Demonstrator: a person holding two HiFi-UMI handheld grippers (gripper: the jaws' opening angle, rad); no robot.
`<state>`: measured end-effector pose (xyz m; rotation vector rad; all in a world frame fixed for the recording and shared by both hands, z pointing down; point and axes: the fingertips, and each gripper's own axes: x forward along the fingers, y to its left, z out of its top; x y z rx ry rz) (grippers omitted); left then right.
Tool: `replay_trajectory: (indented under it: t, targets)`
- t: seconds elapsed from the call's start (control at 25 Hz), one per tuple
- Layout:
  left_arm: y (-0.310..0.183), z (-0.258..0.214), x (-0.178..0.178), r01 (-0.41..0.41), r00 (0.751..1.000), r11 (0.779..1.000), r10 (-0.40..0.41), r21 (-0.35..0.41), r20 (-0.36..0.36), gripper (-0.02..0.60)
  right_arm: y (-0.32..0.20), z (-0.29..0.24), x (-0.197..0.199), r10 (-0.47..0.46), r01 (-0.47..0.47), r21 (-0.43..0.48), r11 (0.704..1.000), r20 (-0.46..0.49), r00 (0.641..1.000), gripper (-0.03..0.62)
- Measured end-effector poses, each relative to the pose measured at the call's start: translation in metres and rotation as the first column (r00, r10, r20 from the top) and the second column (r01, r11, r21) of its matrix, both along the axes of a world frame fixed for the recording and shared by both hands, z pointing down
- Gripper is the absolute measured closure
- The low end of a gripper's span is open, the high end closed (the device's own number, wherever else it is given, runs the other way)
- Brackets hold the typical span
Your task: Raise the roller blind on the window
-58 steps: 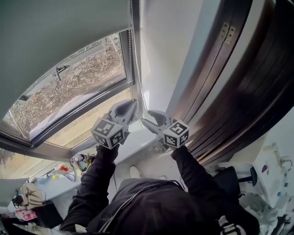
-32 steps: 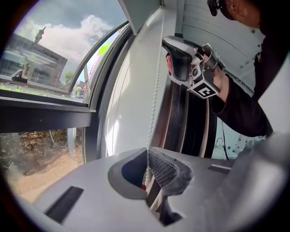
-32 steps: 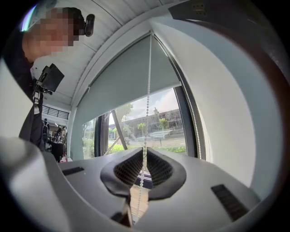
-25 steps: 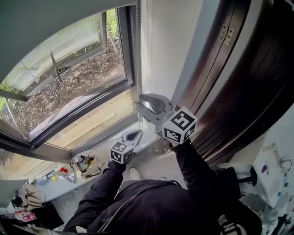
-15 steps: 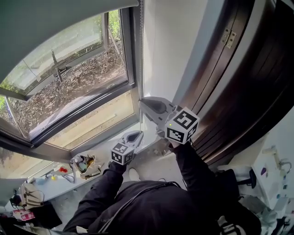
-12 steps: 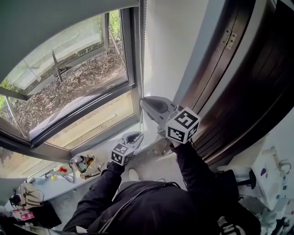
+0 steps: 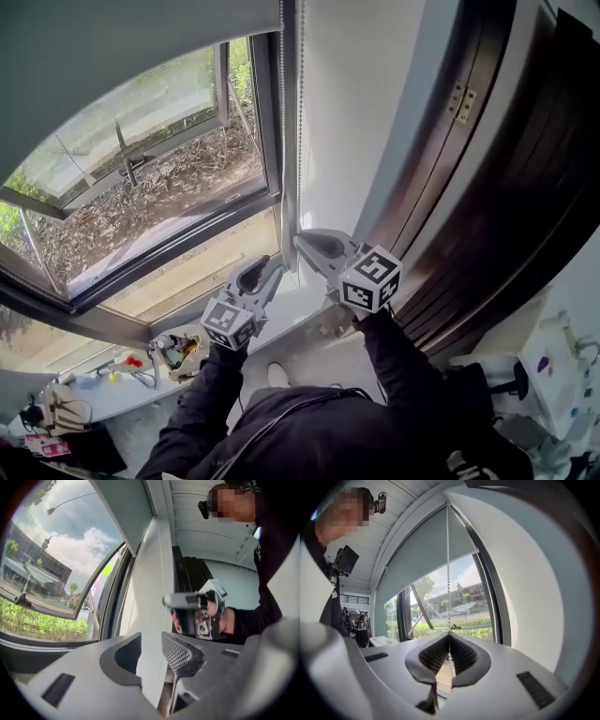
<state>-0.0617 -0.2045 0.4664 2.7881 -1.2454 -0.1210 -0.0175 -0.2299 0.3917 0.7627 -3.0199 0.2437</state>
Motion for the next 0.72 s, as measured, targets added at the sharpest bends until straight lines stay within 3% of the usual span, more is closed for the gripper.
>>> replay_trajectory:
  t: [0.2,0.48,0.72]
  targets:
    - [-0.001,-0.040,0.010,-0.014,1.000,0.997,0.012,0.076,0.016,0.453,-0.007,0.068,0.007,0.005,-0.013,-0.112,0.994,-0.069,0.998,0.586]
    - [0.011,-0.041,0.035,-0.063,0.996,0.993,0.057,0.100,0.063,0.443,0.014,0.130,-0.003,-0.045,0.011,-0.186,0.983,-0.181,0.982,0.586]
    - [0.013,-0.043,0.049,-0.084,0.991,0.989,0.071,0.119,0.113,0.436,0.042,0.203,-0.011,-0.118,0.035,-0.306,0.951,-0.257,0.959,0.586]
